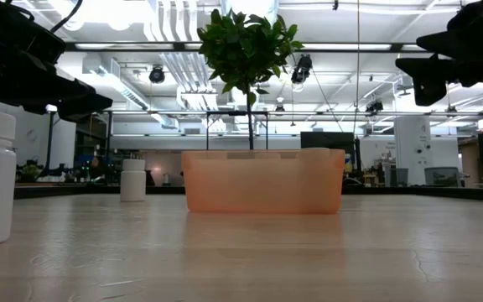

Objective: Pick and place pill bottles into a basket
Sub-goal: Put the white pill bottle into the orange bin

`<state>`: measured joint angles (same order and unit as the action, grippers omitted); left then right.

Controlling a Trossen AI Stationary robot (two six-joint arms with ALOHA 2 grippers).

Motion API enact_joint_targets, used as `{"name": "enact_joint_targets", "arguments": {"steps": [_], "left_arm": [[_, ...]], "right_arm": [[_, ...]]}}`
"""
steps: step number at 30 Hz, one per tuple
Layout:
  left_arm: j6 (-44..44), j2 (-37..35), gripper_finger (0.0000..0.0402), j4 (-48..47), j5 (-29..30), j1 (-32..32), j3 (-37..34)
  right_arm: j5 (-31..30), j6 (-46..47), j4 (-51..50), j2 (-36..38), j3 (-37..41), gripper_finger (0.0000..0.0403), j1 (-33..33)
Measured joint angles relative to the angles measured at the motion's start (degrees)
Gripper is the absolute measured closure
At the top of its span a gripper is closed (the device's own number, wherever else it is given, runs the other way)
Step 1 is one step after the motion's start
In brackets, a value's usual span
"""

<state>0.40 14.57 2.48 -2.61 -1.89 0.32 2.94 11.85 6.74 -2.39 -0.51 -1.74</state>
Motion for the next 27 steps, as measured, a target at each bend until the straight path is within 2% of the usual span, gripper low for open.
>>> {"name": "enact_joint_targets", "arguments": {"steps": [21,27], "left_arm": [[1.46,-0.04,0.0163,0.81,0.21,0.01,0.0],[1.4,0.49,0.0163,14.89,0.21,0.02,0.0]], "right_arm": [[-0.02,0.04,-0.04,0.0,0.0,0.0199,-0.01],[-0.02,-0.02,-0.04,0.0,0.0,0.0199,0.0]]}}
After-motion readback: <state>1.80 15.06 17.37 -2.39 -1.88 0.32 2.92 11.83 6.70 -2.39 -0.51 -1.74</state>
